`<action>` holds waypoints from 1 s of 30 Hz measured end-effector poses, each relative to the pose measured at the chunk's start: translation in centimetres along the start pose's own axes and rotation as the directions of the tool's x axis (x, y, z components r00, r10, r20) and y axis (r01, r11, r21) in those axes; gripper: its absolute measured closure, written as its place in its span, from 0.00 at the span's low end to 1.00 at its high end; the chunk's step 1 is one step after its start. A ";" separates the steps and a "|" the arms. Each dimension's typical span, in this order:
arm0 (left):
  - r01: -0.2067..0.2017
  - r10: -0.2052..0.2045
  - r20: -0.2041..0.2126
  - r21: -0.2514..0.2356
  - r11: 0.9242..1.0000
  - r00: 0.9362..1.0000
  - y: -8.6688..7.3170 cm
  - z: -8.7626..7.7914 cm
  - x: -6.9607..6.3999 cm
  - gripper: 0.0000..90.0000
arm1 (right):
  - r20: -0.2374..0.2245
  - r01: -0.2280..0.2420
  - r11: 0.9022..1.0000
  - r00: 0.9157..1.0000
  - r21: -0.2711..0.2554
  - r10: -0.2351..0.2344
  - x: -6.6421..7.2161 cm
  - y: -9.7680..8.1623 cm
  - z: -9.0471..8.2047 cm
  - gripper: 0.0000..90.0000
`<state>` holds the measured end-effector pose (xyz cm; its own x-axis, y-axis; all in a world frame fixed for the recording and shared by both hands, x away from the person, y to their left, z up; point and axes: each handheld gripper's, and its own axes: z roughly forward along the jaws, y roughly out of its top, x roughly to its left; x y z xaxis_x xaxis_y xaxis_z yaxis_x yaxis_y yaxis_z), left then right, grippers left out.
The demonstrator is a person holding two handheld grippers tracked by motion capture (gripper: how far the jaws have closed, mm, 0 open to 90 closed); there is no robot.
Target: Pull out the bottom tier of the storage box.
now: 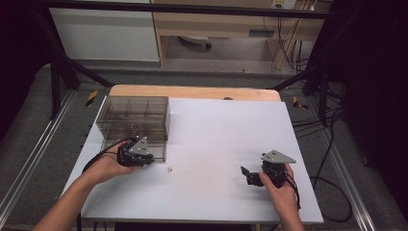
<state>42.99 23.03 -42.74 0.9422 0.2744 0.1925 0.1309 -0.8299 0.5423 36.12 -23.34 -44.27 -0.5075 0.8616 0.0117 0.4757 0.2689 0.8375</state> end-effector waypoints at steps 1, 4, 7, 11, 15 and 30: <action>-0.002 0.002 -0.001 0.000 1.000 1.000 0.0 0.0 0.0 0.87 | 0.001 0.005 1.000 1.000 -0.001 -0.005 0.0 0.0 0.0 0.03; -0.004 0.004 -0.001 0.002 1.000 1.000 0.0 0.0 0.0 0.87 | -0.001 0.004 1.000 1.000 0.002 -0.004 0.1 0.1 0.1 0.03; -0.001 0.001 0.000 0.004 1.000 1.000 0.0 0.0 0.0 0.87 | 0.000 0.005 1.000 1.000 0.002 -0.005 0.2 0.1 0.0 0.03; 0.001 -0.001 -0.007 0.006 1.000 1.000 0.1 -0.1 -0.1 0.87 | 0.002 0.006 1.000 1.000 0.000 -0.006 0.2 0.0 0.0 0.03; 0.006 -0.006 -0.003 0.002 1.000 1.000 0.1 -0.1 -0.1 0.87 | 0.002 0.005 1.000 1.000 0.002 -0.005 0.1 0.0 0.0 0.03; -0.002 0.002 0.011 0.004 1.000 1.000 -0.1 -0.4 -0.3 0.88 | 0.003 0.006 1.000 1.000 0.001 -0.006 0.2 0.0 0.0 0.03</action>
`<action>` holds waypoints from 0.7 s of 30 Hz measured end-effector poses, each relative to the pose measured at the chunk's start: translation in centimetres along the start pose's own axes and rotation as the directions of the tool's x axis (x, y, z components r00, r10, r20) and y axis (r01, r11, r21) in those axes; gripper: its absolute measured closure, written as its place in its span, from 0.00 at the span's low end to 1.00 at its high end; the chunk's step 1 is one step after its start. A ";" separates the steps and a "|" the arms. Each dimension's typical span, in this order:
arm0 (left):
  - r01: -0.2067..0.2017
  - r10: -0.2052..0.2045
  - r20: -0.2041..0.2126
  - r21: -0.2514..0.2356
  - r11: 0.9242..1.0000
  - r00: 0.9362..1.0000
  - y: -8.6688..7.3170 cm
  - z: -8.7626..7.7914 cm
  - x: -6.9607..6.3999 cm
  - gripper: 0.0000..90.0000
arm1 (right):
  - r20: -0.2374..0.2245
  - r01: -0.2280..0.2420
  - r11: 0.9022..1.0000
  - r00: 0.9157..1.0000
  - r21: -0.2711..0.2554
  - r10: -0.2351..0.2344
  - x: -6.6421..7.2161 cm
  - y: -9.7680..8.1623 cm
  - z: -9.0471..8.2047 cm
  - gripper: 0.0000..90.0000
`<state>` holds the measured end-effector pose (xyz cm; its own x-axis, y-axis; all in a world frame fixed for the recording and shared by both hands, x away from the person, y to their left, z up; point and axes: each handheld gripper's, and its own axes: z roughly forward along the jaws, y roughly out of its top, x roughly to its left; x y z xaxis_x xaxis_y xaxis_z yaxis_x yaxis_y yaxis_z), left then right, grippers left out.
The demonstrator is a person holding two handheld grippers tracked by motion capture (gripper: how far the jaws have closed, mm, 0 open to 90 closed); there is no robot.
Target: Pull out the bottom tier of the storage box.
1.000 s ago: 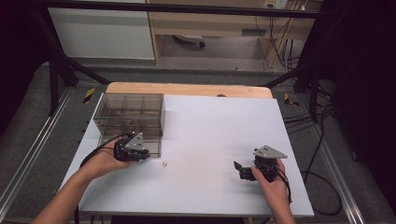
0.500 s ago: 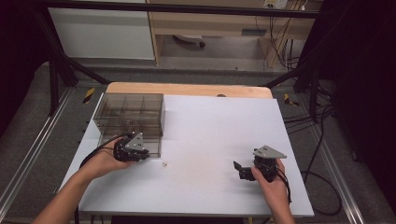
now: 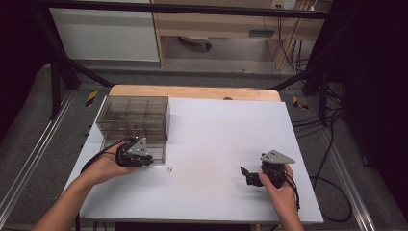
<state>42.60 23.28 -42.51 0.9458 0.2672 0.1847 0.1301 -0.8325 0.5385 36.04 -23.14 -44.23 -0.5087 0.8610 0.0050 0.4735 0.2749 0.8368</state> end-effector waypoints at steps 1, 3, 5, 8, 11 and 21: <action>-0.001 0.001 -0.001 -0.001 1.000 1.000 0.0 0.0 -0.1 0.88 | 0.000 0.000 1.000 1.000 0.001 0.000 0.0 0.0 0.0 0.03; 0.001 -0.001 -0.001 -0.004 1.000 1.000 -0.1 -0.1 -0.2 0.88 | 0.000 0.001 1.000 1.000 0.002 -0.001 0.0 0.0 0.0 0.03; -0.001 0.001 -0.001 -0.002 1.000 1.000 -0.1 -0.1 -0.3 0.87 | 0.000 -0.002 1.000 1.000 0.000 0.002 0.0 0.0 0.0 0.03; -0.003 0.003 0.000 0.001 1.000 1.000 -0.1 -0.2 -0.4 0.88 | 0.000 0.000 1.000 1.000 0.000 0.000 0.0 0.0 0.0 0.03; -0.007 0.007 0.004 0.004 1.000 1.000 -0.1 -0.3 -0.4 0.88 | -0.001 0.000 1.000 1.000 0.001 0.000 0.0 0.0 0.0 0.03; -0.003 0.003 -0.004 0.002 1.000 1.000 -0.3 -0.4 -0.6 0.87 | -0.001 0.001 1.000 1.000 0.001 -0.001 0.0 0.0 0.0 0.03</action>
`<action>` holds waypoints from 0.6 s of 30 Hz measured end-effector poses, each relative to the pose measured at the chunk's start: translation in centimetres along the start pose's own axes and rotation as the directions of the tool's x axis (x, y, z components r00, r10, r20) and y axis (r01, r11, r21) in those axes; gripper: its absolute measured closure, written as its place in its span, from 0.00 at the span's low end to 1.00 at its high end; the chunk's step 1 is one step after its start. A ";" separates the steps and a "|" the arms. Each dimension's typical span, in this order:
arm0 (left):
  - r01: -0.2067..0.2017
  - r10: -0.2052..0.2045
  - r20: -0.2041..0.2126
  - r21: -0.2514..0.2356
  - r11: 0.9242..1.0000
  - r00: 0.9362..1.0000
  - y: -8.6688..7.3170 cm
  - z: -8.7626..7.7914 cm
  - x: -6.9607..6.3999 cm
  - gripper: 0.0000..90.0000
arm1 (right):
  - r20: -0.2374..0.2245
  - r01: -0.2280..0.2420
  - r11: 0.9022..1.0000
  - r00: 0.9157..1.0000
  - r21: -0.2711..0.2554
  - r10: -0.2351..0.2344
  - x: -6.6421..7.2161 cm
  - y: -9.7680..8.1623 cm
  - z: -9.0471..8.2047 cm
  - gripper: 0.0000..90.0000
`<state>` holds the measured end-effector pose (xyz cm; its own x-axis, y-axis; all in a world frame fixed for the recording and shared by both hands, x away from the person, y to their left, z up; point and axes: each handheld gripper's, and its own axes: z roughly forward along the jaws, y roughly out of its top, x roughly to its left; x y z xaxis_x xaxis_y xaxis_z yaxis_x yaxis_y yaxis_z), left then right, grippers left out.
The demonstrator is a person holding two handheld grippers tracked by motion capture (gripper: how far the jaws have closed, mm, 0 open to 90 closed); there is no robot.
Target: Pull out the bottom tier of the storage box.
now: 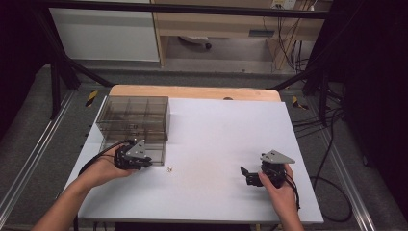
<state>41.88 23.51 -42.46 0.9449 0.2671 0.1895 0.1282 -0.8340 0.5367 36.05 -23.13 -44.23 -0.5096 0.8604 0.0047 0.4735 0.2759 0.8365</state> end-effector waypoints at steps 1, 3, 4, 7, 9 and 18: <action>0.001 -0.001 -0.002 -0.002 1.000 1.000 0.0 0.0 0.0 0.87 | 0.000 0.001 1.000 1.000 0.000 -0.001 0.0 0.0 0.0 0.03; 0.007 -0.007 -0.005 -0.007 1.000 1.000 -0.1 0.0 -0.1 0.87 | 0.001 0.001 1.000 1.000 0.001 -0.001 0.0 0.0 0.0 0.03; 0.012 -0.012 -0.006 -0.010 1.000 1.000 -0.1 0.0 -0.1 0.86 | 0.001 0.002 1.000 1.000 0.002 -0.002 0.0 0.0 0.0 0.03; 0.027 -0.028 -0.020 -0.017 0.999 0.999 -0.2 0.0 -0.2 0.79 | 0.001 0.002 1.000 1.000 0.002 -0.002 0.0 0.0 0.0 0.03; 0.037 -0.038 -0.029 -0.038 0.999 0.999 -0.3 -0.3 -0.3 0.73 | 0.001 0.001 1.000 1.000 0.003 -0.001 0.0 0.0 0.1 0.03; 0.133 -0.164 -0.166 -0.182 0.974 0.972 -0.3 -2.2 -1.6 0.46 | 0.000 0.004 1.000 1.000 0.001 -0.004 0.1 0.0 0.0 0.03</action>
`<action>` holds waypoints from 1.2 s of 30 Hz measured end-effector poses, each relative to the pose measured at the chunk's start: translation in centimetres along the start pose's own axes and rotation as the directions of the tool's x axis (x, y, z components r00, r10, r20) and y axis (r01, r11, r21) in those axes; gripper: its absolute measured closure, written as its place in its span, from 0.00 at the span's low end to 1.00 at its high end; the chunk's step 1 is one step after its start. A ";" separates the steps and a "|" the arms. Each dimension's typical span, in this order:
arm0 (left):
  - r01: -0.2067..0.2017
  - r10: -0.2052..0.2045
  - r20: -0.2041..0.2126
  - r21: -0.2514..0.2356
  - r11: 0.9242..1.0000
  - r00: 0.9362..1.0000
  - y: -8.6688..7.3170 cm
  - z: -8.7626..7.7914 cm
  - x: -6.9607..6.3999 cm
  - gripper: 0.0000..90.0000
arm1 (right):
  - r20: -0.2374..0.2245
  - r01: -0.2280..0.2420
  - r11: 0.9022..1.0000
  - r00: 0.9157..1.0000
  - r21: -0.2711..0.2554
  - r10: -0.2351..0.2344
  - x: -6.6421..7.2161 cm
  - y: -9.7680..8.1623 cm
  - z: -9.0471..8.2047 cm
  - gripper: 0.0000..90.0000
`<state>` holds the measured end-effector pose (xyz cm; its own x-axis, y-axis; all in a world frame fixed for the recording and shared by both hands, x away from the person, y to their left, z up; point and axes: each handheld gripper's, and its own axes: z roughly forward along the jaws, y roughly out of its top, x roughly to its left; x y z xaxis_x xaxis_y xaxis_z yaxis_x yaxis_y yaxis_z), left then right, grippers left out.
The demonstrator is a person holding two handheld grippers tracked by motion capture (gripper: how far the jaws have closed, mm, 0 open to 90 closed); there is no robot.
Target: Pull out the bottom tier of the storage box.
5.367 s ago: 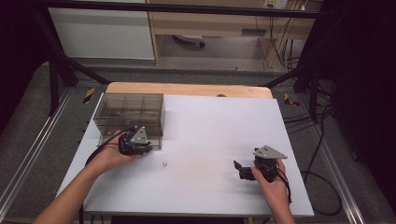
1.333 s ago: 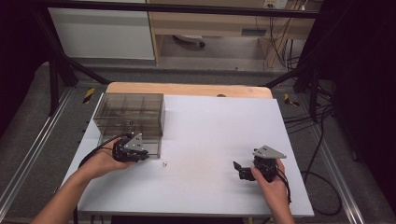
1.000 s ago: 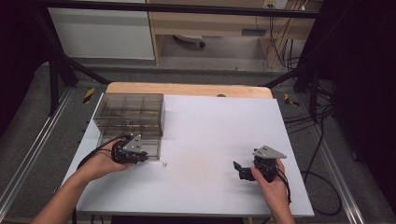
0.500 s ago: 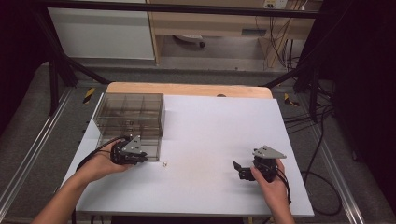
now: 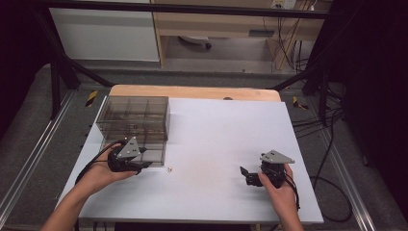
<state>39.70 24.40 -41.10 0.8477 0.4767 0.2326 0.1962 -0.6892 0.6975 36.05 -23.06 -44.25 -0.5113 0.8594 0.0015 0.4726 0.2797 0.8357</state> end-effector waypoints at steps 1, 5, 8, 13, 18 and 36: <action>0.016 -0.016 -0.021 -0.017 1.000 1.000 0.0 -0.2 -0.2 0.42 | 0.000 0.000 1.000 1.000 0.000 0.000 0.0 0.0 0.0 0.03; 0.062 -0.069 -0.082 -0.086 0.994 0.994 -0.2 -1.1 -1.1 0.32 | 0.002 0.000 1.000 1.000 0.005 0.000 0.0 0.0 0.0 0.03; 0.096 -0.112 -0.127 -0.125 0.987 0.986 -0.2 -1.8 -1.7 0.27 | 0.005 0.001 1.000 1.000 0.007 -0.001 0.1 0.0 0.0 0.03; 0.168 -0.196 -0.155 -0.176 0.970 0.968 -0.5 -2.8 -2.7 0.22 | 0.003 0.009 1.000 1.000 0.003 -0.009 0.1 0.0 -0.2 0.03; 0.220 -0.261 -0.194 -0.209 0.953 0.946 -1.3 -4.0 -3.3 0.14 | 0.000 0.010 1.000 1.000 0.002 -0.010 0.3 0.2 -0.2 0.03; 0.379 -0.453 -0.210 -0.315 0.870 0.867 -4.7 -6.0 -4.9 0.06 | -0.014 0.017 1.000 1.000 0.016 -0.017 0.6 0.5 0.2 0.02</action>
<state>31.66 28.55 -41.41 0.5424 0.8397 0.0278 0.3363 -0.2473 0.9087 36.13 -22.26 -43.93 -0.5290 0.8486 -0.0049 0.4754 0.3011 0.8266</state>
